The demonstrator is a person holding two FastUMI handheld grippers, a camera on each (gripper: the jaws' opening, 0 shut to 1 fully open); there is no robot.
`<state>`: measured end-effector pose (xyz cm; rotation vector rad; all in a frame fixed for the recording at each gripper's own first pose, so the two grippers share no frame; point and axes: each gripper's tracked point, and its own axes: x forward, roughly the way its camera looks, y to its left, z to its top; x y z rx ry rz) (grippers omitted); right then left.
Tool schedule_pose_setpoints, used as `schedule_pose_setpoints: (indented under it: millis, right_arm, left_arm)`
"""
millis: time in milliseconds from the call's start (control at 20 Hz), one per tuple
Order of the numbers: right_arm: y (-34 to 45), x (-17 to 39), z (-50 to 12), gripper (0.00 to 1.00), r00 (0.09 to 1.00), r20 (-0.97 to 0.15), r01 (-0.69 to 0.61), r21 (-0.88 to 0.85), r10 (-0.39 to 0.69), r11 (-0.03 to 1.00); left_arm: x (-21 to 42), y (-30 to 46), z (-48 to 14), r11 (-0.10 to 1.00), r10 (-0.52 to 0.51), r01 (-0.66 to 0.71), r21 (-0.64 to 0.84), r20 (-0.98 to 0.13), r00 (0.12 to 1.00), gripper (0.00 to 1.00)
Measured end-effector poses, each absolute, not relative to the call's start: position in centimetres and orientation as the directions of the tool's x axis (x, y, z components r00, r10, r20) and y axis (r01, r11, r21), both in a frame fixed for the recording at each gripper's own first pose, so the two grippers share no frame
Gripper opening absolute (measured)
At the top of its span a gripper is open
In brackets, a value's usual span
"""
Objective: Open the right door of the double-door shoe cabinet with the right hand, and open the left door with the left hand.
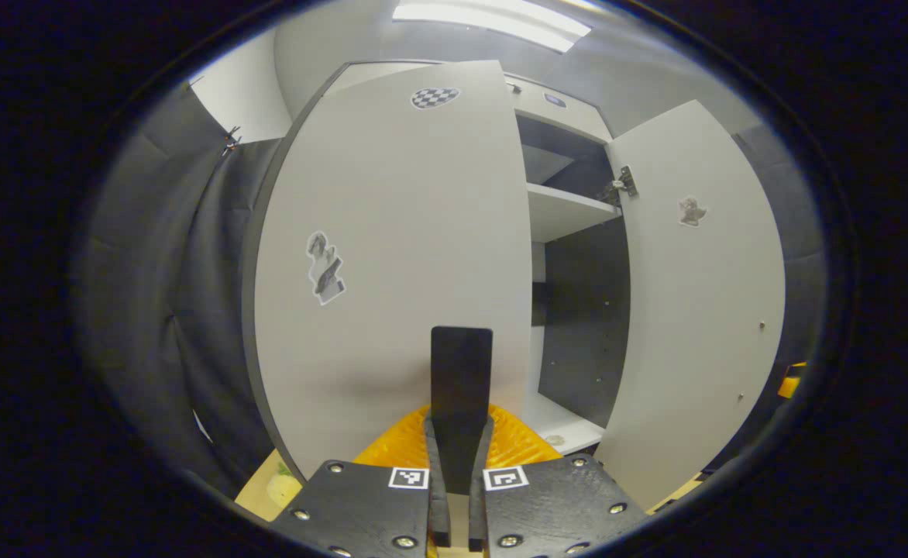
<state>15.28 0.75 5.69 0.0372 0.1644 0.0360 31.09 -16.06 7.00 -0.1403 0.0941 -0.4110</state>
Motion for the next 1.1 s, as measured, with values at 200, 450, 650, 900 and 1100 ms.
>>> schedule_pose_setpoints:
  millis: [200, 450, 650, 900, 1100]
  right_arm:
    - [1.5, 15.6, 6.0, 0.91, 0.987, -0.150, -0.060, 0.007, 0.060, 0.998]
    - [2.2, 15.7, 6.2, 0.91, 0.987, -0.142, -0.073, -0.021, 0.070, 0.997]
    - [3.1, 15.7, 6.1, 0.91, 0.987, -0.141, -0.076, -0.020, 0.073, 0.997]
    - [3.9, 15.4, 5.9, 0.91, 0.987, -0.141, -0.083, -0.018, 0.080, 0.996]
    - [4.7, 15.2, 5.5, 0.91, 0.983, -0.155, -0.098, 0.000, 0.097, 0.995]
  left_arm:
    - [30.8, -15.5, 7.1, 0.895, -0.426, 0.415, -0.164, -0.036, 0.904, 0.08]
    - [30.5, -14.9, 7.1, 0.892, -0.426, 0.417, -0.172, -0.018, 0.904, 0.10]
    - [30.2, -14.1, 7.1, 0.899, -0.413, 0.407, -0.162, -0.005, 0.911, 0.10]
    - [29.7, -13.0, 7.1, 0.902, -0.407, 0.401, -0.159, -0.007, 0.913, 0.10]
    - [29.5, -11.8, 7.1, 0.916, -0.381, 0.376, -0.138, -0.008, 0.925, 0.10]
